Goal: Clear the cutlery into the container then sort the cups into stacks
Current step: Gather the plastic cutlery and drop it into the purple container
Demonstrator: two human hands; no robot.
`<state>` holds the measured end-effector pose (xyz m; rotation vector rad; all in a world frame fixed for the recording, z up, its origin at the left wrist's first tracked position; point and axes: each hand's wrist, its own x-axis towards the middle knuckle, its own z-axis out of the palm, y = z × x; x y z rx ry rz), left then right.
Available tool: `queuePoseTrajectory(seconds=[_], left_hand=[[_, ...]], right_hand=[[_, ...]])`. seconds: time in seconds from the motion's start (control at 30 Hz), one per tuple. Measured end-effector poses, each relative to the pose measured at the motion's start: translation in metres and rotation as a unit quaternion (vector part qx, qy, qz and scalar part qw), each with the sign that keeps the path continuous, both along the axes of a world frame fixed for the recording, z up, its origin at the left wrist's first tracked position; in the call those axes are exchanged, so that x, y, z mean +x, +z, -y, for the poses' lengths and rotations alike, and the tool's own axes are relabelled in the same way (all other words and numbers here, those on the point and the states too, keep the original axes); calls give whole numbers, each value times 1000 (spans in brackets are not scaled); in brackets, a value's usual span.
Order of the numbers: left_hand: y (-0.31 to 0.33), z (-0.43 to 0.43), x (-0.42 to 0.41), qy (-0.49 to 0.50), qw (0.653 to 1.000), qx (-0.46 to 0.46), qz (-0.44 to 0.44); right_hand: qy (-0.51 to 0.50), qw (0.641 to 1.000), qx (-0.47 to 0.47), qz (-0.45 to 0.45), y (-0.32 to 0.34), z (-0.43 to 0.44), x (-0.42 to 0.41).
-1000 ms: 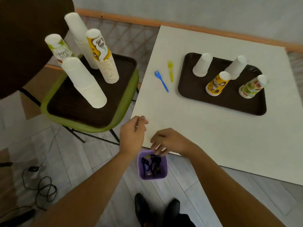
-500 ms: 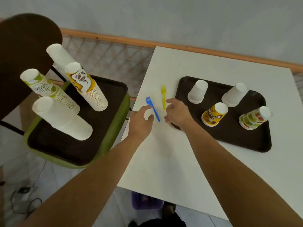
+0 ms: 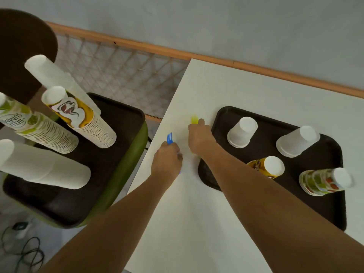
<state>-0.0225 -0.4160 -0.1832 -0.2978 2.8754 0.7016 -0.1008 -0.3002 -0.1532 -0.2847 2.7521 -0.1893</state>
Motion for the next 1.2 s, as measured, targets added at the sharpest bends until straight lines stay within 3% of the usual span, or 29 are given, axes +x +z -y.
queuePoseTrajectory(seconds=[0.1,0.23,0.43,0.57,0.9,1.03,1.1,1.2], left_hand=[[3,6,3,10,1000,-7,2],[6,16,13,34,999,7,6],[19,37,42,188,963,191,-3],[26,55,76,166,960,227,-10],[71,82,221,142,901,410,-21],[70,90,270,144,884,444,-27],[63,94,292,149,873,463,-34],[45,102,326,138,883,447,-35]], right_hand=[[10,1000,-3,-22,-4,5,4],[-56,992,-113,-11,-5,15,23],[-231,925,-298,-40,3,26,75],[-278,886,-361,-88,13,25,129],[-342,815,-463,-62,21,30,291],[-341,807,-481,-31,20,36,343],[-324,817,-476,-29,19,39,368],[-289,837,-463,-26,8,41,405]])
